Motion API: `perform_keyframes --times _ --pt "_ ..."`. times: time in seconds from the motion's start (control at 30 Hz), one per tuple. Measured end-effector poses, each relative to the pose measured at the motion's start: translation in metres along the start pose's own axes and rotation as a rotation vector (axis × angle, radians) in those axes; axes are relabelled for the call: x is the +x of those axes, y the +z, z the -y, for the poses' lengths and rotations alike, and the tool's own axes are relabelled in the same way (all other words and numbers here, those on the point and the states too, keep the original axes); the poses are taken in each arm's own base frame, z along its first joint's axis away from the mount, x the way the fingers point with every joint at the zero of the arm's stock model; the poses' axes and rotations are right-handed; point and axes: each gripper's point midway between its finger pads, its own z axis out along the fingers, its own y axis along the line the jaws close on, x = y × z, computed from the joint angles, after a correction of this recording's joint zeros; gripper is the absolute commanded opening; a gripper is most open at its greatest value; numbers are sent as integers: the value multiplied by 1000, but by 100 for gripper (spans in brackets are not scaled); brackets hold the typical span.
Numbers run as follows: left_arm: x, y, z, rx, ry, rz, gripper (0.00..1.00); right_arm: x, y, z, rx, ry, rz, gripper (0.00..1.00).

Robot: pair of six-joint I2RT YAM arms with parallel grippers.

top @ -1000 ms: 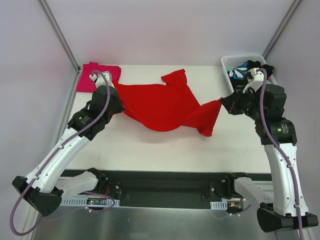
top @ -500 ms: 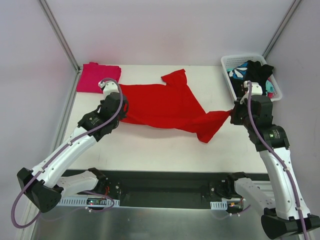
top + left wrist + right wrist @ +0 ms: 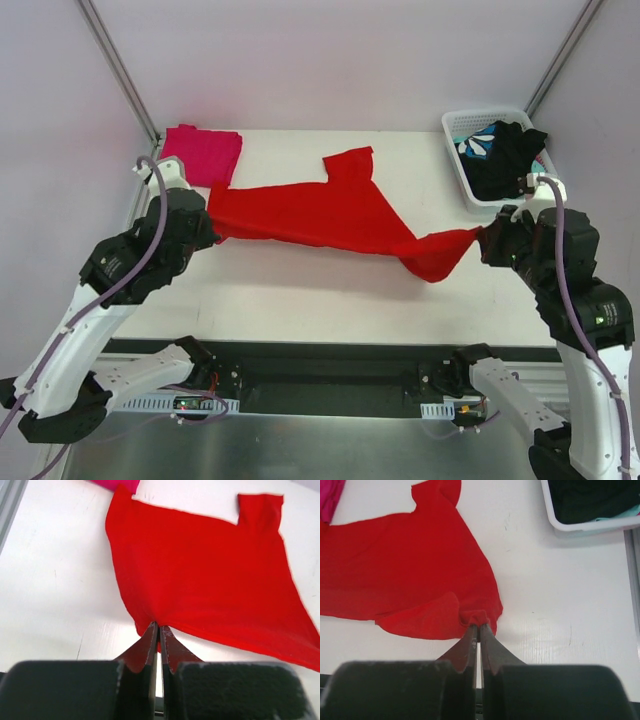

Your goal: Fold and stack the t-shirts

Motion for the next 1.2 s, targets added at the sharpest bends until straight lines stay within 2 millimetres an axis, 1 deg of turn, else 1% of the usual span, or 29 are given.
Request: perform_keyframes --times 0.03,0.1,0.17,0.2,0.23,0.3,0.37,0.4,0.47,0.5,0.57,0.6,0.63,0.67,0.7,0.73,0.77,0.8,0.83,0.87,0.9,0.93,0.97,1.0,1.07,1.13,1.2 --pt "-6 -6 -1 7 -13 10 0 -8 -4 -2 -9 4 17 1" --pt "-9 -9 -1 6 -27 13 0 -14 -4 -4 -13 7 26 1" --pt "-5 -3 0 -20 -15 -4 0 -14 6 -5 -8 4 9 1" --pt "-3 3 1 -38 -5 -10 0 -13 16 -6 -1 1 -7 1" --pt "2 15 5 -58 9 -19 0 -12 29 -6 7 -4 -27 1" --pt "13 39 13 -96 50 -35 0 -11 61 -8 29 -16 -76 1" --pt "24 70 25 -127 113 -50 0 -13 93 -10 46 -32 -111 1" --pt "25 86 32 -139 147 -47 0 -17 111 -12 53 -47 -129 1" --pt "19 113 49 -141 185 -28 0 -31 147 -17 58 -79 -138 1" --pt "8 126 59 -133 202 -5 0 -46 160 -21 55 -97 -120 1" --pt "-27 145 81 -98 207 58 0 -89 180 -31 40 -125 -29 1" --pt "-54 150 93 -78 196 107 0 -109 182 -34 36 -139 11 1" --pt "-86 152 107 -51 187 165 0 -140 182 -40 27 -152 77 1" --pt "-123 149 125 -14 173 240 0 -174 179 -45 17 -160 161 1" --pt "-165 143 138 21 144 330 0 -208 170 -51 7 -165 254 1" --pt "-202 130 150 55 126 417 0 -240 156 -56 -5 -168 347 1" --pt "-235 113 159 86 110 501 0 -266 138 -59 -12 -169 437 1" --pt "-263 93 165 114 94 578 0 -287 119 -61 -21 -169 514 1" --pt "-286 71 168 142 80 650 0 -305 98 -63 -30 -168 590 1" --pt "-301 54 168 156 69 700 0 -319 77 -64 -39 -167 656 1" --pt "-316 35 165 174 59 752 0 -328 60 -64 -47 -164 705 1" --pt "-324 17 162 187 54 790 0 -337 37 -65 -58 -163 763 1" --pt "-331 0 156 195 48 824 0 -342 21 -65 -65 -160 798 1" --pt "-333 -10 151 199 47 841 0 -347 4 -65 -72 -158 837 1" --pt "-332 -29 137 199 47 869 0 -352 -25 -64 -87 -158 896 1" --pt "-323 -44 127 205 54 877 0 -354 -48 -63 -97 -159 938 1" --pt "-316 -57 123 223 64 884 0 -351 -62 -62 -101 -162 956 1"
